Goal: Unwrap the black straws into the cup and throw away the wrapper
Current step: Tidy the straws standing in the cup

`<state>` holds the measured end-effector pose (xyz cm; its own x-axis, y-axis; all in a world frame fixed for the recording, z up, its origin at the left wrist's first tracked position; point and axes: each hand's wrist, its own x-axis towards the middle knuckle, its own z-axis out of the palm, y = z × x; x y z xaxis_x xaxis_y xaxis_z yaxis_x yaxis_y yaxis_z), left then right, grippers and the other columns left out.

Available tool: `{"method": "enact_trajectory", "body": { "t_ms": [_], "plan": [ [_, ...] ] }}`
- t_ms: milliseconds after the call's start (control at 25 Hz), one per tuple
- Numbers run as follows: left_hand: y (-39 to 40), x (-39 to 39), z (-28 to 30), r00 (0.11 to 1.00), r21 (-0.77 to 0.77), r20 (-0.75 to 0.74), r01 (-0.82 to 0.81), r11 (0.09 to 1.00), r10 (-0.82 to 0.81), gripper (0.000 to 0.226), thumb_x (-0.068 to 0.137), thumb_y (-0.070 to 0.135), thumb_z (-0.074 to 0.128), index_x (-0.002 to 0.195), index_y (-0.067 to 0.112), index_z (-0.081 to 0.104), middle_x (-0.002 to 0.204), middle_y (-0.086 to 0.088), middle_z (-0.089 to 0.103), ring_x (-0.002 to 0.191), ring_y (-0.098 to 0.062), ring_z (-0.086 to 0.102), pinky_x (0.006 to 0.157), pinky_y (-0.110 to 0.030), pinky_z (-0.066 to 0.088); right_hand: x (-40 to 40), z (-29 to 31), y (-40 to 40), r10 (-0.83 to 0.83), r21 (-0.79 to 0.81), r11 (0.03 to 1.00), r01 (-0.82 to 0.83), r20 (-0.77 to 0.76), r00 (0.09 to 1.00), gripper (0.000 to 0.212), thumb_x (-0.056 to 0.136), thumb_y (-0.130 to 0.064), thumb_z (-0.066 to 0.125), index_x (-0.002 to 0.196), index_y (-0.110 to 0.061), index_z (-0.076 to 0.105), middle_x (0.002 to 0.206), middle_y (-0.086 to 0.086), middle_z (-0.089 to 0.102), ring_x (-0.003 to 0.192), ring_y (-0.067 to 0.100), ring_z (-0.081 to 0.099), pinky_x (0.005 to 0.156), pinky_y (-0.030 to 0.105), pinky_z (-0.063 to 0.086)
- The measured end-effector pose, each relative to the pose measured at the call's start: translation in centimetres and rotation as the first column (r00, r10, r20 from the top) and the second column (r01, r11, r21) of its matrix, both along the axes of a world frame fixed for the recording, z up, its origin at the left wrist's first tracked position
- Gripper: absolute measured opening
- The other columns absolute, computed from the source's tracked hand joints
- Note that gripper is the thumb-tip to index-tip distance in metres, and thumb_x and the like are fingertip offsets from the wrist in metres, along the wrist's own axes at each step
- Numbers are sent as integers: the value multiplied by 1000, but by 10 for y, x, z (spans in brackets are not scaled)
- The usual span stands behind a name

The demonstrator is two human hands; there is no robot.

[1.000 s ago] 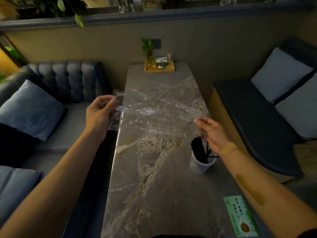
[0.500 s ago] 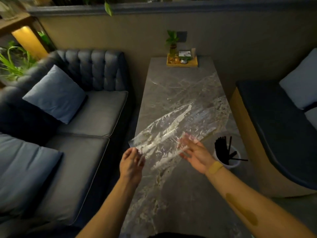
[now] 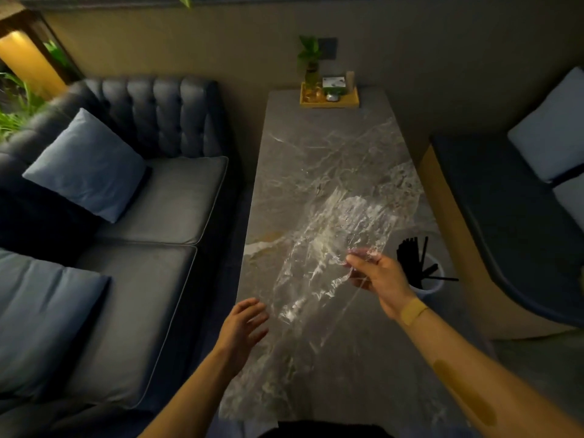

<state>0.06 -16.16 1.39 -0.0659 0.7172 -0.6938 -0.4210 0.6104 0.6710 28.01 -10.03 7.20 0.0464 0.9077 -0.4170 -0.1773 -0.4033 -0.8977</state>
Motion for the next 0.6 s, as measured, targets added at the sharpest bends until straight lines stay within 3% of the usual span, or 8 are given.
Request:
{"method": "enact_trajectory", "body": {
  "t_ms": [80,160,240,280,440,600],
  "plan": [
    [11,-3,1,973,69,-151,185,980,-173,48,80,22,74,124,20,57,115,-3,65,98,-16,62,81,-34,48,5,0,-3,84,0,996,-84,77,993,7,84,-15,71,90,-19,73,77,-2,77,70,10,68,62,23,56],
    [21,1,6,886,108,-241,430,896,-396,68,69,39,82,130,30,54,124,7,62,112,-13,60,92,-36,46,7,-2,-8,176,-34,984,-173,108,978,7,83,-16,72,88,-19,74,78,0,77,69,10,67,62,24,56],
    [28,11,6,797,104,-231,590,801,-558,70,67,46,82,130,32,54,124,8,64,113,-15,62,97,-38,47,8,-6,-13,242,-85,969,-233,111,964,10,82,-17,74,92,-18,74,80,1,77,66,8,67,62,25,56],
    [30,16,4,777,106,-201,623,775,-597,60,72,43,80,127,30,58,122,5,68,111,-17,65,94,-37,50,8,-9,-15,254,-113,964,-242,115,960,14,81,-18,75,96,-17,74,81,2,77,66,8,67,62,25,56],
    [23,27,-17,850,105,-166,520,848,-501,6,87,20,70,93,19,72,96,-4,72,85,-19,67,71,-28,54,2,-29,-27,210,-199,962,-185,114,971,26,81,-15,75,106,-11,69,82,5,75,61,12,66,54,25,54],
    [12,23,-38,932,32,-141,341,940,-333,8,88,13,68,83,19,68,83,-3,69,75,-16,67,66,-30,54,-6,-57,-50,216,-343,924,-169,103,971,33,82,-12,74,113,-14,62,96,6,71,80,20,66,78,35,54]
  ]
}}
